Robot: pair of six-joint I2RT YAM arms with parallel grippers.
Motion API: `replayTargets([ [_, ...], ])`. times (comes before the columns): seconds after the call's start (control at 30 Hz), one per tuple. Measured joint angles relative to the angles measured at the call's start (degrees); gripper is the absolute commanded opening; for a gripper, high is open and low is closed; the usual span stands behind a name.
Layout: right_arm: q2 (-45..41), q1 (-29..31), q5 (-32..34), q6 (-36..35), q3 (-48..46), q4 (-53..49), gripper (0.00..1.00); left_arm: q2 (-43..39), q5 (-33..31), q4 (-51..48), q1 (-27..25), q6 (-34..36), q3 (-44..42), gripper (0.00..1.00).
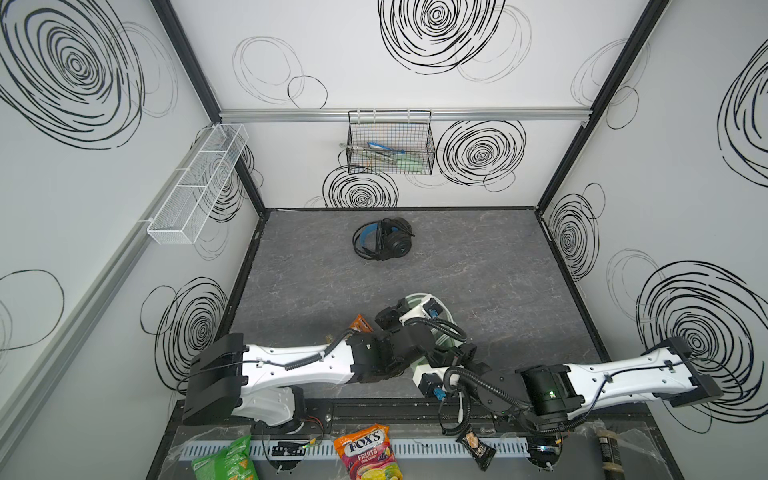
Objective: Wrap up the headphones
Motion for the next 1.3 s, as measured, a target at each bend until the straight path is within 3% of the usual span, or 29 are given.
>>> replayTargets([
  [0.27,-2.45,8.41,7.69,-10.10,-0.07,4.48,0.00,-1.60,2.45,2.40,-0.26,-0.63,-0.48,0.00],
  [0.9,3.98,11.37,20.41,-26.97,-0.07,12.00,0.00,-1.31,2.40,2.54,-1.70,-0.66,-0.79,0.00],
  [1.3,-3.17,11.72,22.34,-24.85,0.98,10.54,0.00,-6.10,1.79,3.74,-2.10,-2.99,-0.79,0.00],
])
